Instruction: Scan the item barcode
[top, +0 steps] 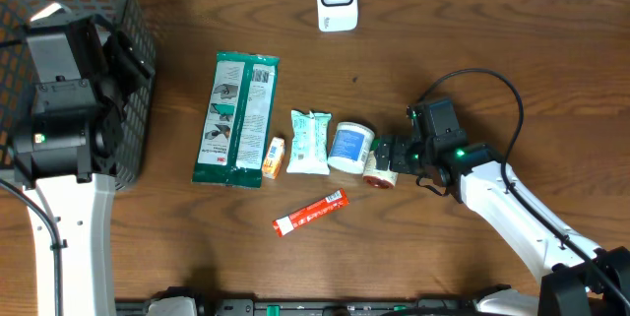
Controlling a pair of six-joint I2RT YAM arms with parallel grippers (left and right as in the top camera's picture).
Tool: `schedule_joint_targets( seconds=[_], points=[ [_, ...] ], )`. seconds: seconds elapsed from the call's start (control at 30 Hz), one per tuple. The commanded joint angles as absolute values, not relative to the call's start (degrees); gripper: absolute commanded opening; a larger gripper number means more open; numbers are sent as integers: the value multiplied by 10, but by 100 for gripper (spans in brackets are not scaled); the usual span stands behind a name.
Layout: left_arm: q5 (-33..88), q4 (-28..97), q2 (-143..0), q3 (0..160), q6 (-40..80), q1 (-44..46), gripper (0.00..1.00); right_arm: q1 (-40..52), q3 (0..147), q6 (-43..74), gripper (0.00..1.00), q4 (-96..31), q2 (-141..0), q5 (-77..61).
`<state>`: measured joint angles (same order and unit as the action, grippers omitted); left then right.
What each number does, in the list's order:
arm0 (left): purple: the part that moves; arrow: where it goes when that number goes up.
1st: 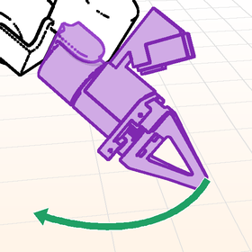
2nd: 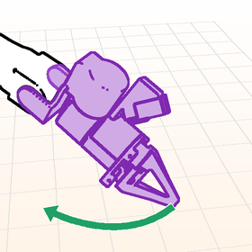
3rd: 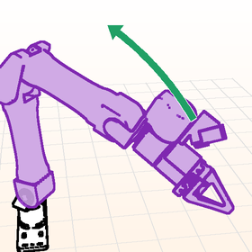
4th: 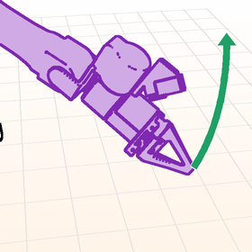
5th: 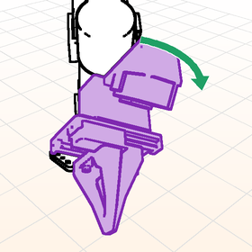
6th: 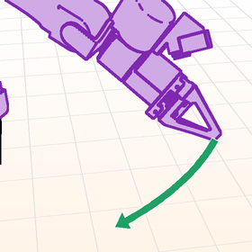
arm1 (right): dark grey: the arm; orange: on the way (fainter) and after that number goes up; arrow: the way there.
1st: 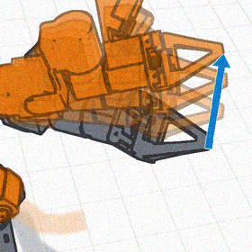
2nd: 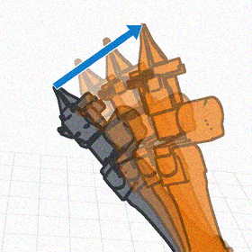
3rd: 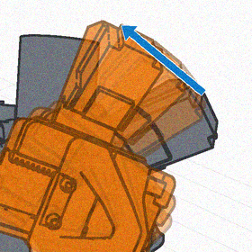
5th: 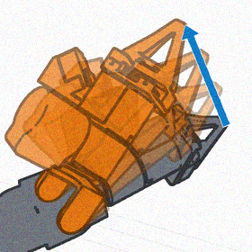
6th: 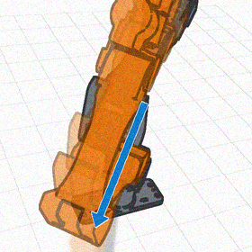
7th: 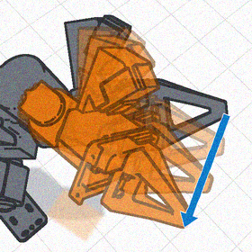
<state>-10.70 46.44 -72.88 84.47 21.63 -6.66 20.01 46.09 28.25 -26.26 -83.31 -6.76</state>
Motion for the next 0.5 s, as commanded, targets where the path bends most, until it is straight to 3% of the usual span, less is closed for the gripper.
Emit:
schedule_joint_targets(
  seconds=[0.0, 0.47],
  points=[
    [-112, 465, -730, 847, 215, -69, 84, 204, 456, 303, 90, -261, -837, -58],
    [-112, 465, -730, 847, 215, -68, 84, 204, 456, 336, 89, -260, -855, -58]
  ],
)
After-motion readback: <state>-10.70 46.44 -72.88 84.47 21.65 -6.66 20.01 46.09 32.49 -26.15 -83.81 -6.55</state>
